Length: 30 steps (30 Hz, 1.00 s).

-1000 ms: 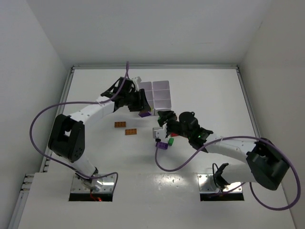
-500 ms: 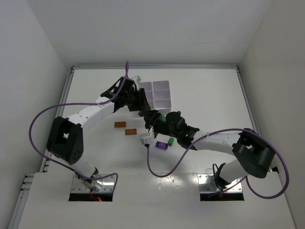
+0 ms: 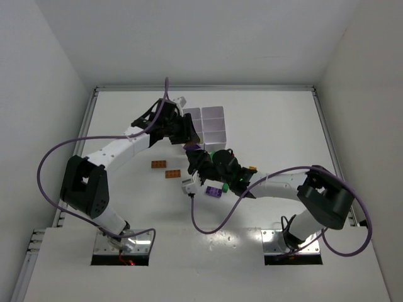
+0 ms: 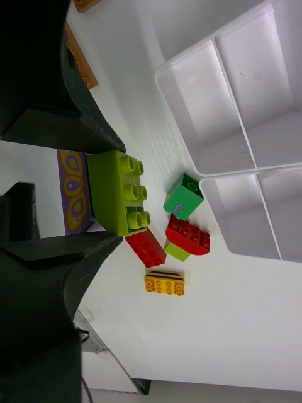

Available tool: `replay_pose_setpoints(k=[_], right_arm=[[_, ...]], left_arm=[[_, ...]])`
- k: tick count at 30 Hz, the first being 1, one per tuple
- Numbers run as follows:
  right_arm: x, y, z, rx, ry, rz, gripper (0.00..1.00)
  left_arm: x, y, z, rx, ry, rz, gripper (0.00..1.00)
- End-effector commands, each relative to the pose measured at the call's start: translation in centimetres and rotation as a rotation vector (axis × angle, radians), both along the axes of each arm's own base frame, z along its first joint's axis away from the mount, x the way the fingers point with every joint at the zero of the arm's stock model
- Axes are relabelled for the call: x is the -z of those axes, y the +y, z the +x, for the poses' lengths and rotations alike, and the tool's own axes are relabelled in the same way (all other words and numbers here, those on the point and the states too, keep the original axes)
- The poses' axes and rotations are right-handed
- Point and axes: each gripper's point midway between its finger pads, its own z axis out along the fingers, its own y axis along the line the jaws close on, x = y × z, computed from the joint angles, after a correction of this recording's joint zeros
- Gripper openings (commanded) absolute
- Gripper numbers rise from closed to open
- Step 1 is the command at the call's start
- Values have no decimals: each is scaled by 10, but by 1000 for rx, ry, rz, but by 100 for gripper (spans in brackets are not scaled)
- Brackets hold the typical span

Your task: Sort the legos into containers by color

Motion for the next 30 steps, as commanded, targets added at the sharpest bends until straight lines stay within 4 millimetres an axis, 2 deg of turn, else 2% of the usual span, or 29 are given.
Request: replay_pose_setpoints(k=[1,2,3,7,10,13,16,21,26,27,30], right_arm=[[-7,10,9,13,-34,6,37],[-15,9,14,23,-46,23,37],[-8,9,16,31,-39,9,37],[-4,8,23,51,-37,1,37],[-17,6,30,71,-69,41,48],[-17,4,28,72,-80,56,56],[-13,4,28,69,-78,38,56],[-3,-6,35,107,-78,-15,55],[2,-15,53,146,-114,-58,52],[8,-18,57,156,-106,-70,51],[3,-24,69,184,-133,-74,51]], left_arm=[[-40,-11,-1,30,-67,-69,0],[-40,-11,-1,30,-67,-69,0],[-43,-12,1,30,-75,-73,0],[-43,-15,-1,46,-81,-68,0],[-43,-17,-3,48,-83,-63,0],[-46,-17,-1,54,-97,-62,0],[-39,-18,0,54,-80,-54,0],[-43,-20,1,61,-86,-63,0],[-44,-22,0,62,-102,-39,0],[-44,-26,-3,80,-107,-35,0],[-44,-29,-6,86,-118,-17,0]])
